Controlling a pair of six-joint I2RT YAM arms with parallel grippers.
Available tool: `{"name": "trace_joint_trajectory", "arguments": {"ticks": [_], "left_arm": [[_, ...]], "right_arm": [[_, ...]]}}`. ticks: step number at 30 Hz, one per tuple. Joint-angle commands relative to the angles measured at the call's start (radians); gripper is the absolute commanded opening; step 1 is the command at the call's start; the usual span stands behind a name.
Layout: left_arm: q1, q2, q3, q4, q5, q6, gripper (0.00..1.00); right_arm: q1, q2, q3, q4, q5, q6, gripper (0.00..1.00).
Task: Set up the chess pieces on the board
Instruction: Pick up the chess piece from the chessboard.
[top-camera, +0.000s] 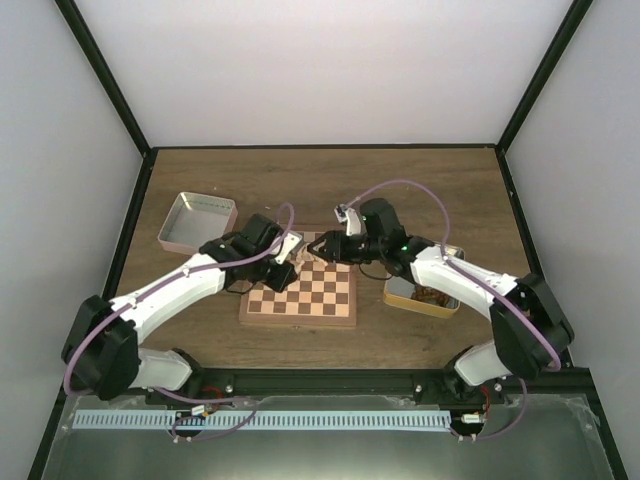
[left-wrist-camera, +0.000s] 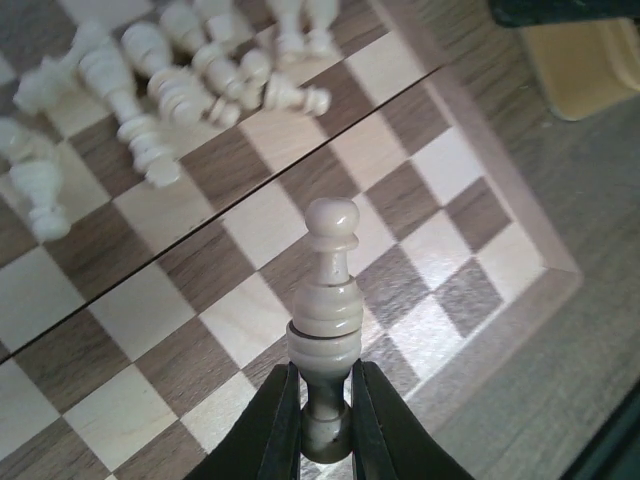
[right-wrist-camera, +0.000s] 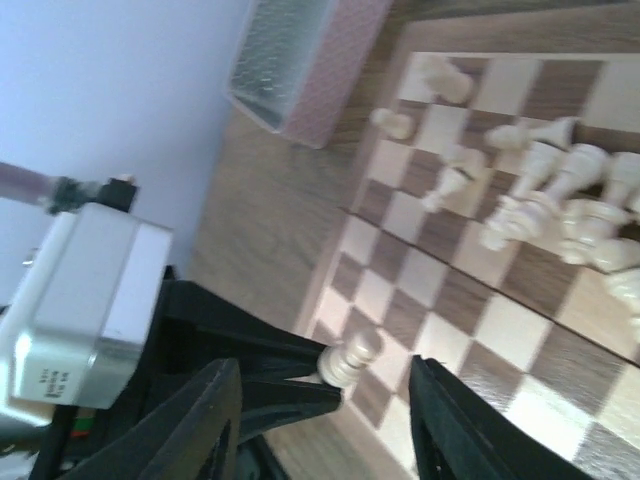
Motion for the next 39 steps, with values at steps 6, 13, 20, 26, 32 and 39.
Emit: {"name": "trace_joint_trajectory", "arguments": {"ticks": [6,13,20,26,32,39], "left_arm": [[-0.003,-0.118,0.049,0.092,0.163,0.114,0.04],[-0.003,-0.124,0.049,0.13,0.205,0.114,0.04],[-0.003,-0.129,0.044,0.128,0.193,0.113,0.04],[-0.003,-0.121,0.046,0.129,0.173,0.108,0.04],[-0.003,-0.127,0.046,0.127,0.139,0.1,0.05],[-0.003,-0.187,0.039,0.093,-0.217,0.003,0.05]], "right_arm": [[-0.045,-0.059,0.071,-0.06,-0.18,-0.136,0.56],[-0.046,-0.018,0.096,-0.088,-0.231,-0.136,0.48],[-0.047,-0.015,0.079,-0.044,-0.286,-0.105,0.29],[-0.047,-0.027,0.06,-0.027,-0.302,-0.088,0.19],[-0.046,-0.024,0.064,-0.044,-0.229,-0.103,0.06],[0.006,0.03,0.145,-0.109,0.214,-0.226,0.04]]}}
